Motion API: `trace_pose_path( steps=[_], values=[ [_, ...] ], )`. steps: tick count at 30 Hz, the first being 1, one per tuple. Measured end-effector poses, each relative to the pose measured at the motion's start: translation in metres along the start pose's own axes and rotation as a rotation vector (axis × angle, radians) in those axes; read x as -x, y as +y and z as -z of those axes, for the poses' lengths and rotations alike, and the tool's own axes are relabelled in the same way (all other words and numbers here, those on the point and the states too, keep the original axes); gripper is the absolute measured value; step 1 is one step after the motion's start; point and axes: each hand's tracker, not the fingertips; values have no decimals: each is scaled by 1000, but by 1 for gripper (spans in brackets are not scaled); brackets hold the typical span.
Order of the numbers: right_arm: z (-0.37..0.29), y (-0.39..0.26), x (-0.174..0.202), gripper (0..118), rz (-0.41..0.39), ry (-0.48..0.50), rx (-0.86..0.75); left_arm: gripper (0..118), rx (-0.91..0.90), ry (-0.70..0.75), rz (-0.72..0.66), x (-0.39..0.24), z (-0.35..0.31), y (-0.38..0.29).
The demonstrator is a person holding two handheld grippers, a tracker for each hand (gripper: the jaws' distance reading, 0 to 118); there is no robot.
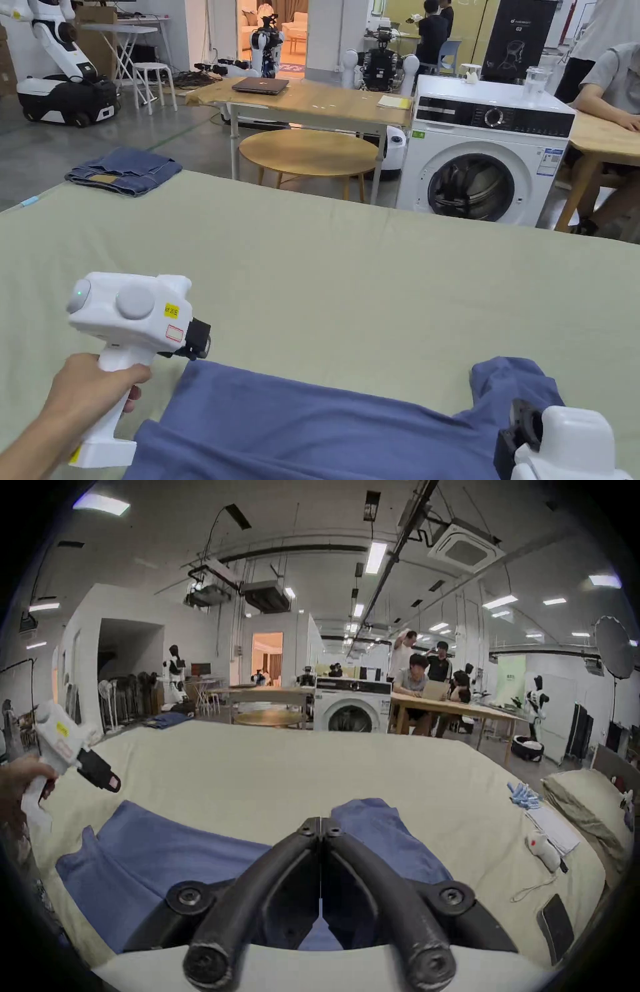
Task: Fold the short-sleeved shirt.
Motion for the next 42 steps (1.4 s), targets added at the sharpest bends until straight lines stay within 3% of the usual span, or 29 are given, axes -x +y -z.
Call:
trace_pose_path(
  steps=[2, 7, 11, 13, 17, 21, 24, 25, 28, 29, 33, 37, 42],
  values=[
    [5, -3, -3, 0, -11, -5, 28, 48, 61, -14, -25, 7, 17, 6],
    [12, -13, -13, 0, -24, -21, 77, 49, 169, 96, -11, 12, 57, 9],
    [15, -21, -20, 0, -29, -29, 116, 48, 115, 147, 18, -10, 55, -9],
    [16, -24, -24, 0, -27, -37, 132, 41, 106, 188, 108, -27, 53, -17],
    [20, -28, -34, 0, 3, -37, 164, 0, 113, 146, 137, -30, 64, -14],
    [28, -17, -54, 0, 60, -36, 195, 0, 52, 105, 183, -32, 52, -24],
    [45, 3, -77, 0, 81, -67, 215, 0, 6, 60, 113, -23, 35, -30],
    [52, 11, -84, 6, 82, -72, 224, 0, -10, 38, 88, -21, 30, -31],
    [90, 31, -111, 51, 80, -62, 348, 0, -63, 48, 81, -16, 14, -36],
    [104, 35, -119, 58, 75, -57, 391, 0, -53, 47, 77, -15, 11, -36],
    [174, 36, -147, 58, 71, -12, 583, 0, -91, 5, 24, -9, -3, -38],
    [220, 20, -156, 58, 3, -31, 698, 0, -107, 2, 25, -8, -7, -39],
    [253, -1, -158, 55, 55, 15, 828, 0, -113, -6, 9, -7, -10, -40]
  ],
)
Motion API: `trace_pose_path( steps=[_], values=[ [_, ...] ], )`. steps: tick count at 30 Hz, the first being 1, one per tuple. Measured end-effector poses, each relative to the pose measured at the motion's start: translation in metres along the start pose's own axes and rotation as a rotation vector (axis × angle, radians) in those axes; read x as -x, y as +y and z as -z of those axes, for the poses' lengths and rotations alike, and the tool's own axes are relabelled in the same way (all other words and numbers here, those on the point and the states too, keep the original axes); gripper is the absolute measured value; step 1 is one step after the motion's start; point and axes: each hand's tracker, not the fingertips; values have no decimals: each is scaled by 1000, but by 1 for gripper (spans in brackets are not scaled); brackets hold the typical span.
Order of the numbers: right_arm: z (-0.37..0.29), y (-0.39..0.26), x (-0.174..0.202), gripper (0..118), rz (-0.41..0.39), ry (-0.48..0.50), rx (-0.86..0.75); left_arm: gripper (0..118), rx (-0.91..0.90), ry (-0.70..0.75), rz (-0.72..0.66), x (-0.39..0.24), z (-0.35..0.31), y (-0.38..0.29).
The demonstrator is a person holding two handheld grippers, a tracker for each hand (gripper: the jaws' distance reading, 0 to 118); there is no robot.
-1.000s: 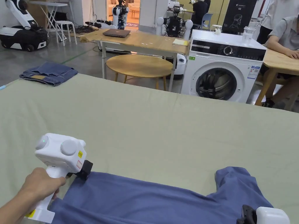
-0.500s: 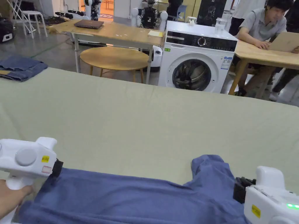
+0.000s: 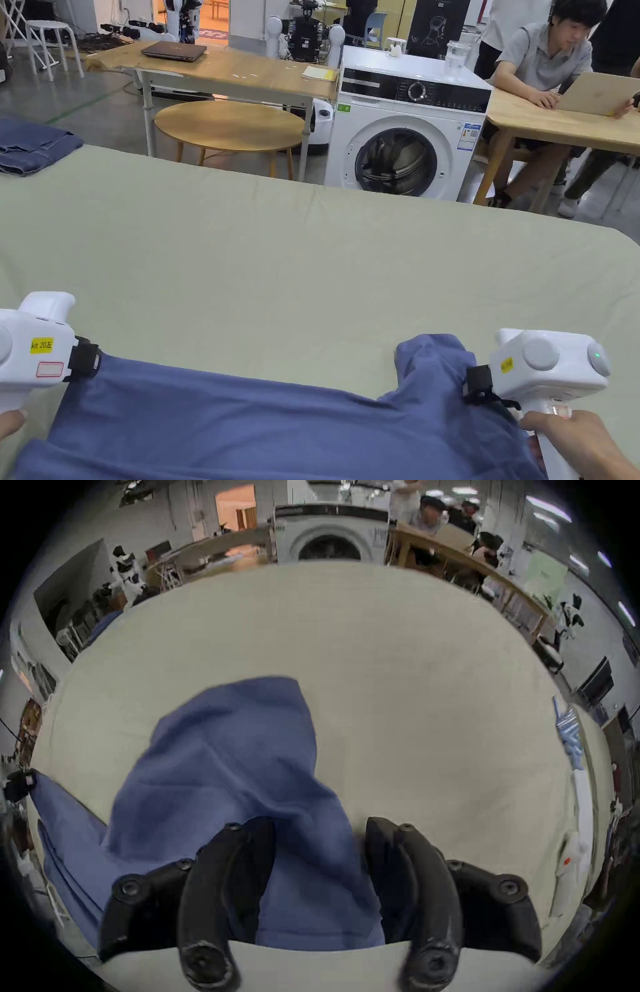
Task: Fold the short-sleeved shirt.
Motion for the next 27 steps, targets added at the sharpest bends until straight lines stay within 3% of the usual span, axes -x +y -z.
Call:
trace_pose_path(
  steps=[3, 4, 5, 8, 11, 15, 27],
  values=[
    [-3, -4, 4, 47, -10, -20, -32, 0, 3, 1, -1, 0, 2, 1],
    [-3, -5, 6, 33, -21, -22, -40, 0, 4, 1, 6, -1, 1, 1],
    [-6, -5, 8, 0, -41, -29, -51, 0, 3, 4, 10, -2, 1, 0],
    [-8, -10, 9, 0, -59, -20, -61, 0, 5, 1, 15, -3, 1, -1],
    [-24, -15, 3, 0, -19, 11, -106, 0, 1, -3, 2, -2, -4, -2],
    [-73, -31, 5, 0, -40, 3, -227, 0, -29, -12, -2, 0, -23, -2],
    [-203, -124, -3, 0, -59, -7, -384, 0, -175, -79, -37, 11, -118, -38]
  ],
)
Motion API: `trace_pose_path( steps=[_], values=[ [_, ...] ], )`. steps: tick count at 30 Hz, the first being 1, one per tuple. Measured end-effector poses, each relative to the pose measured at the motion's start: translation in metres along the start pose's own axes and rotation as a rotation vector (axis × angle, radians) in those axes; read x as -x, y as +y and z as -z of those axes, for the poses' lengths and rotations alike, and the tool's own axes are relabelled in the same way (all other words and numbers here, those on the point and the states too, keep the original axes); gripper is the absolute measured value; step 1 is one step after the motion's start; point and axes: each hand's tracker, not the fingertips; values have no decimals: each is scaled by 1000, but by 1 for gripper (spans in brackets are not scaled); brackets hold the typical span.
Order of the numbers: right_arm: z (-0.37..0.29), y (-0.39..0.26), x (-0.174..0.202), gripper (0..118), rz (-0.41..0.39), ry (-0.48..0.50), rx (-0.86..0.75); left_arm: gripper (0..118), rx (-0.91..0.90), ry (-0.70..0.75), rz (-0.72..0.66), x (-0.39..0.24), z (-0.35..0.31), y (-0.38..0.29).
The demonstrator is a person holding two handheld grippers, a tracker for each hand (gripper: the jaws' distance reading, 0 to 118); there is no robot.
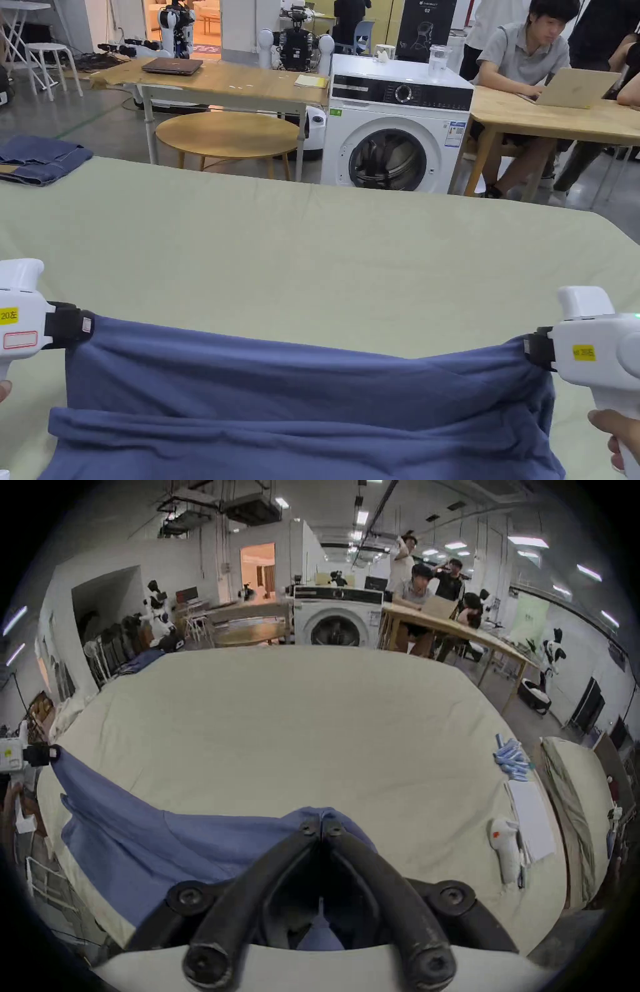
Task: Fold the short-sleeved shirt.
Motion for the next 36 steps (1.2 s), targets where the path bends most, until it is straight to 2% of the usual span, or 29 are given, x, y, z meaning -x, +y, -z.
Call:
trace_pose_path(
  steps=[8, 12, 15, 21, 30, 31, 32, 33, 34, 35, 36],
  values=[
    [-49, -62, -2, 0, -3, -3, 10, 0, -9, -10, 41, 3, -40, -52],
    [-56, -104, 2, 0, 3, -15, 82, 0, 40, -5, 68, 8, -47, -90],
    [-47, -131, 0, 0, 14, -36, 150, 0, 100, 8, 83, 11, -42, -114],
    [-13, -174, 5, 0, -20, -62, 290, 0, 252, 60, 121, 16, -11, -148],
    [8, -182, 14, 0, -24, -83, 287, 0, 249, 79, 96, 16, 3, -155],
    [7, -181, 15, 2, -40, -91, 288, 0, 247, 79, 86, 15, 1, -152],
    [4, -176, 18, 10, -58, -101, 296, 7, 247, 74, 66, 15, -3, -147],
    [-2, -171, 19, 26, -69, -113, 285, 20, 240, 59, 45, 14, -7, -143],
    [-8, -166, 19, 52, -76, -133, 261, 31, 225, 47, 37, 12, -12, -139],
    [-17, -159, 20, 62, -67, -149, 206, 39, 194, 54, 40, 7, -17, -133],
    [-25, -151, 22, 62, -56, -154, 153, 43, 140, 70, 57, 2, -23, -128]
  ],
)
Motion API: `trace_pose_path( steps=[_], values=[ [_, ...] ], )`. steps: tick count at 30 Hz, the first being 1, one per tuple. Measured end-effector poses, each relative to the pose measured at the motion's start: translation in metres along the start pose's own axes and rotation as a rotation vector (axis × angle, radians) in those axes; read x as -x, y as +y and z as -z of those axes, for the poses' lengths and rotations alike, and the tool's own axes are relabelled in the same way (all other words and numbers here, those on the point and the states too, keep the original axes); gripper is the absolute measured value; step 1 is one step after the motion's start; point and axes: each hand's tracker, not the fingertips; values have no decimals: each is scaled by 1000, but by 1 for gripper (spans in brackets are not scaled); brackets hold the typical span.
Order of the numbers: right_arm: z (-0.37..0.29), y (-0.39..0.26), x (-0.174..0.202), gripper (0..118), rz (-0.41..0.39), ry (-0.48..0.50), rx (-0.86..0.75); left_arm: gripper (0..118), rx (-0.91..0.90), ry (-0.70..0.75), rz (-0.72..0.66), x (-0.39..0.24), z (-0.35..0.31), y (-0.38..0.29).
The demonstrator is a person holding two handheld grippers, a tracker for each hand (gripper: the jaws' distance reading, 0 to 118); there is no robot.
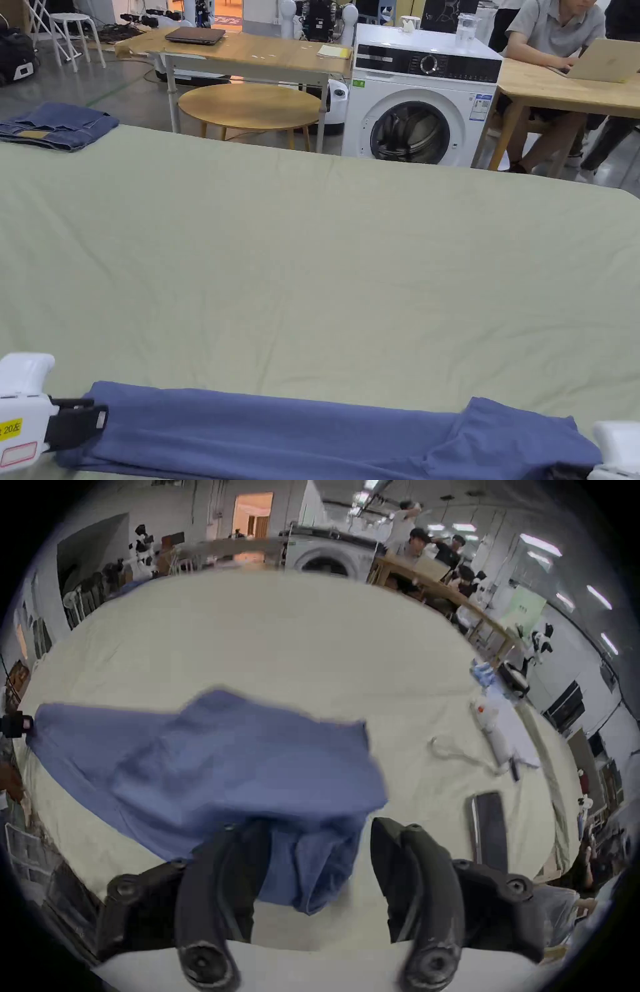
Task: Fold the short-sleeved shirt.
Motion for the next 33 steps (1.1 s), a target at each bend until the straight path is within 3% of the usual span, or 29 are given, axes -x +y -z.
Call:
trace_pose_path(
  steps=[6, 13, 15, 17, 19, 20, 21, 28, 33],
  values=[
    [-29, 37, 15, 62, 71, -73, -255, 46, -266, -20, 42, -33, -25, 28],
    [-55, 64, 77, 61, 203, 11, -652, 46, -579, 40, 108, -89, -40, 46],
    [-59, 69, 98, 51, 198, 2, -721, 45, -649, 52, 124, -99, -42, 47],
    [-64, 73, 118, 20, 162, 7, -774, 34, -725, 83, 144, -112, -47, 45],
    [-65, 76, 132, 14, 159, 10, -795, 29, -777, 99, 165, -121, -49, 45],
    [-66, 78, 138, 3, 162, 6, -799, 12, -766, 130, 166, -124, -49, 46],
    [-66, 79, 143, 2, 164, 3, -802, 0, -766, 155, 170, -128, -49, 47],
    [-63, 80, 151, 0, 193, 33, -813, 0, -698, 130, 93, -116, -50, 51],
    [-61, 82, 151, 0, 203, 55, -792, 0, -511, 59, 20, -72, -44, 46]
  ],
)
